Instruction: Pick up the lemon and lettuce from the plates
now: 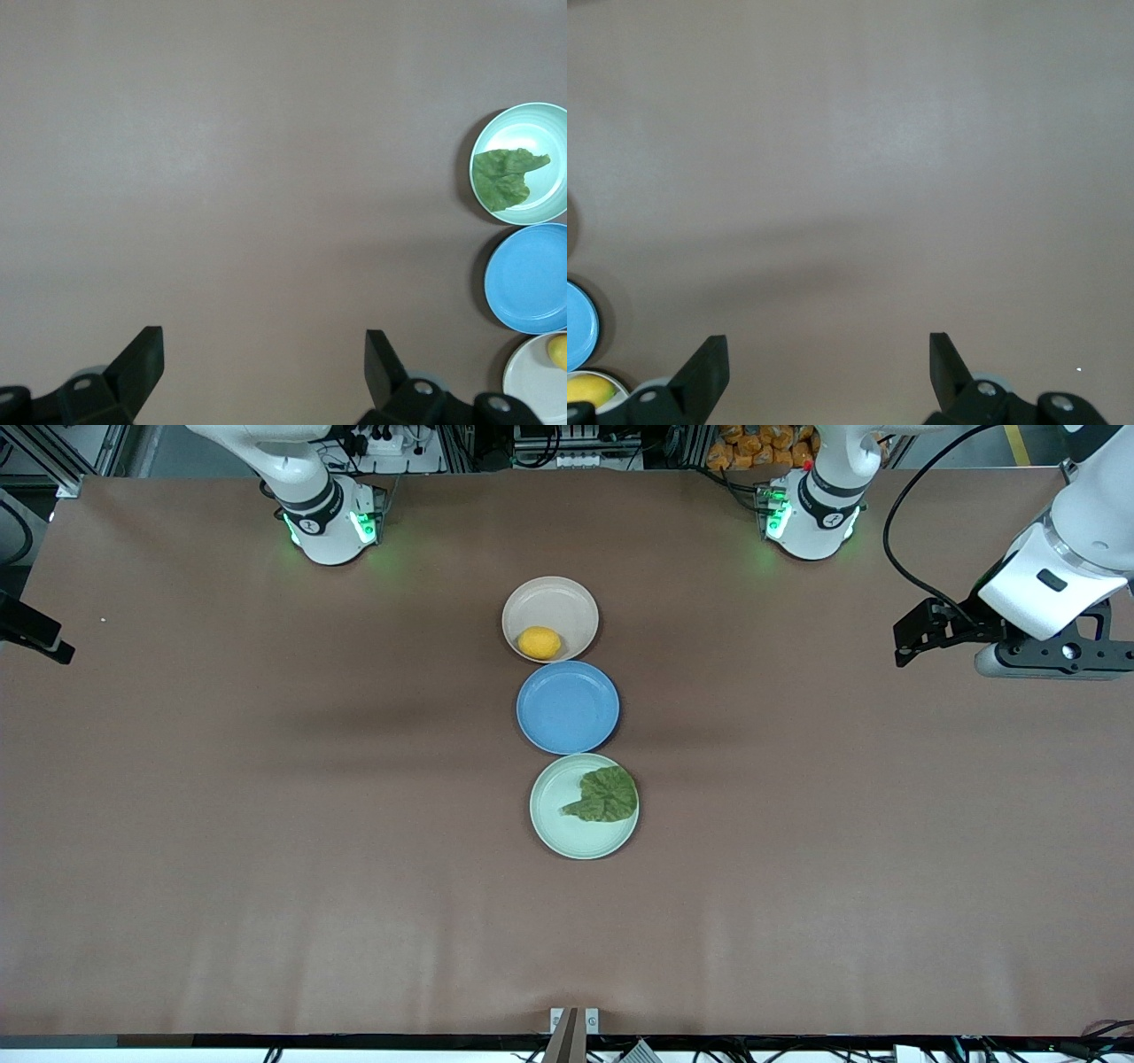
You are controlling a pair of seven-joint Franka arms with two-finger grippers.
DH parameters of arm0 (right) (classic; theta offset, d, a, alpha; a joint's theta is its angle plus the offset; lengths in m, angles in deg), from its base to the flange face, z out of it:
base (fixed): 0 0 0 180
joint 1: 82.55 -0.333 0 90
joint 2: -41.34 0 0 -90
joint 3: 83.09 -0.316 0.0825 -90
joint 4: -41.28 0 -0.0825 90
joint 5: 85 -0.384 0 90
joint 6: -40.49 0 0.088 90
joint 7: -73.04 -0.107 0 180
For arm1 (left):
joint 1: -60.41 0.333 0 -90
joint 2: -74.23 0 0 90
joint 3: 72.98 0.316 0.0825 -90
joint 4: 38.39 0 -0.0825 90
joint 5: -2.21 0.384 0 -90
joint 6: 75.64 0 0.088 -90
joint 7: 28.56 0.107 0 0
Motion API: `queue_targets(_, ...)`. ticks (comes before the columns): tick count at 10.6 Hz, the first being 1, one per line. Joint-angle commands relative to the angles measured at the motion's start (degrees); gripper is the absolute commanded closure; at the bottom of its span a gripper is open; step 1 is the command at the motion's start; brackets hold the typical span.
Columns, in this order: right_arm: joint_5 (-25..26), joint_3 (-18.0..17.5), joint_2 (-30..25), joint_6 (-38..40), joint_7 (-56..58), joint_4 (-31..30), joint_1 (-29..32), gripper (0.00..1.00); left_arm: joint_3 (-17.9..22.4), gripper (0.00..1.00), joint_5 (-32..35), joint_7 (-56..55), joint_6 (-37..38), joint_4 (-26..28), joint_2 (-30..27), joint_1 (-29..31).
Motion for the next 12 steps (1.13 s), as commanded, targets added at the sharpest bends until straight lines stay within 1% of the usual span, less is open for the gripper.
queue_targets(1,-1.02,0.46,-1.12,-0.36,0.47,-1.21,-0.42,0.00,0.14,0.00,-1.08,2.67,1.44,-1.35,0.37,0.11)
queue_targets(5,-1.02,0.29,-1.03,-0.36,0.38,-1.21,-0.51,0.00,0.49,0.00,-1.00,3.38,1.35,-1.44,1.51,-0.15)
queue_targets(8,-1.02,0.02,-0.94,-1.15,-0.32,-2.26,-1.12,0.00,0.14,0.00,-1.78,3.03,0.66,-1.17,7.21,-0.77)
queue_targets(9,-1.02,-0.33,-0.94,-1.50,-0.32,-2.70,-1.12,0.00,-0.12,0.00,-2.05,2.94,-1.44,-0.65,9.14,-0.95)
queue_targets(10,-1.11,-0.59,-0.94,-1.50,-0.32,-2.79,-1.21,0.00,-1.25,0.00,-4.14,2.33,-4.33,0.22,11.07,-1.03)
queue_targets(11,-1.11,-0.85,-0.94,-1.59,-0.67,-3.49,-1.21,0.00,-2.40,0.00,-4.68,2.06,-6.10,0.49,13.18,-0.95)
queue_targets(12,-1.11,-1.29,-0.94,-2.03,-1.89,-3.84,-1.65,0.00,-2.67,0.00,-6.08,2.15,-7.68,0.41,15.55,-1.03)
